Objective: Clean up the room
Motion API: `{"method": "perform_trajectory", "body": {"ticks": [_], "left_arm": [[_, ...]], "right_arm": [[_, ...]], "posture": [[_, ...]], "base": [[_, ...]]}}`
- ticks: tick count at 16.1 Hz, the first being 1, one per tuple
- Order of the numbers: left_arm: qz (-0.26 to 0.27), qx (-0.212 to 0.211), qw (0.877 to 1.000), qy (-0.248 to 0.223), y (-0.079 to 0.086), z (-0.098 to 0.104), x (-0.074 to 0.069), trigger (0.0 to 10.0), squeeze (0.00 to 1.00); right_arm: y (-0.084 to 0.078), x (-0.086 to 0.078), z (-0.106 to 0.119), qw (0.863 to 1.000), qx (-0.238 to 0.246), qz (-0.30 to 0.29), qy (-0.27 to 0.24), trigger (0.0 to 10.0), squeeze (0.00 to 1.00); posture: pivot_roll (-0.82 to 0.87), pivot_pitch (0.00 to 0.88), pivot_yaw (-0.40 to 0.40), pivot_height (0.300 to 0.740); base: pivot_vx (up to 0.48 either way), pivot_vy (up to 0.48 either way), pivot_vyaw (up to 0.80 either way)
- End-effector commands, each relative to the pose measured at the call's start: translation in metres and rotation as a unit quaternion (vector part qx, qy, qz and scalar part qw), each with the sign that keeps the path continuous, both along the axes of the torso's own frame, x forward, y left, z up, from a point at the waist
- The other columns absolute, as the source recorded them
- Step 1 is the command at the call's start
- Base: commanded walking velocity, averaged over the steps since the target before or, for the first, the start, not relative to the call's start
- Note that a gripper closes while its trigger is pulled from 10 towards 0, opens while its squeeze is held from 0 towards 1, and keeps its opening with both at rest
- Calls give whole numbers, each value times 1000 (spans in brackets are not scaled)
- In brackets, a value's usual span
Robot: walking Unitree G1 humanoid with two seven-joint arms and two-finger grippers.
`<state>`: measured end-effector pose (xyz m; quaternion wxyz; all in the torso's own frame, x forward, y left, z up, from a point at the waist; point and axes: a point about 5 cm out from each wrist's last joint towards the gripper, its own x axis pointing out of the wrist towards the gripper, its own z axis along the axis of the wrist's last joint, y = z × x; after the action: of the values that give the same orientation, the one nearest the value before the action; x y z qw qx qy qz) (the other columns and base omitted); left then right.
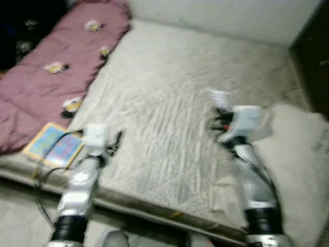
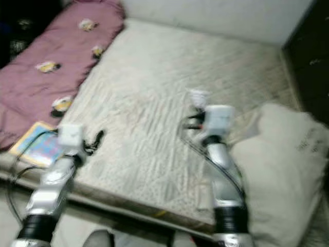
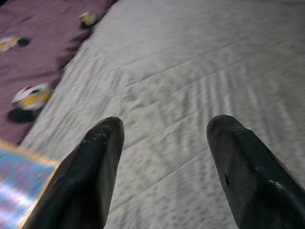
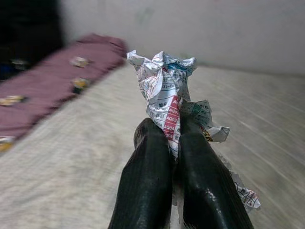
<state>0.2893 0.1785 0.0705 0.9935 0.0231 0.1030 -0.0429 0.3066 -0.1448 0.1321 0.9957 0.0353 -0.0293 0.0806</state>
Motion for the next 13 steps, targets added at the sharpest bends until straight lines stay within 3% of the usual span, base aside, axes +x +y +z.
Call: {"method": "perform_trajectory", "body": {"ticks": [1, 3, 4, 10, 13], "left_arm": [[-10, 3, 1000, 6, -3, -4, -5, 10000, 0], [-14, -3, 1000, 7, -5, -4, -6, 10000, 0], [-18, -25, 1000, 0, -4, -2, -7, 10000, 0], [-13, -33, 999, 0, -3, -1, -7, 10000, 0], [-13, -35, 999, 0, -3, -1, -6, 10000, 0]], "right_arm": [[-5, -1, 1, 1000, -7, -7, -2, 10000, 0], [-5, -3, -2, 1000, -10, -12, 6, 10000, 0], [-5, -3, -5, 1000, -5, -11, 15, 10000, 0], [-5, -2, -5, 1000, -4, -11, 17, 10000, 0], [-5, -3, -7, 1000, -5, -11, 19, 10000, 0]], "posture": [[7, 48, -39, 740], [9, 51, -41, 740], [9, 51, -41, 740], [7, 57, -43, 740], [7, 57, -43, 740]], "base": [[0, 0, 0], [0, 0, 0], [0, 0, 0], [0, 0, -776], [0, 314, -754]]}}
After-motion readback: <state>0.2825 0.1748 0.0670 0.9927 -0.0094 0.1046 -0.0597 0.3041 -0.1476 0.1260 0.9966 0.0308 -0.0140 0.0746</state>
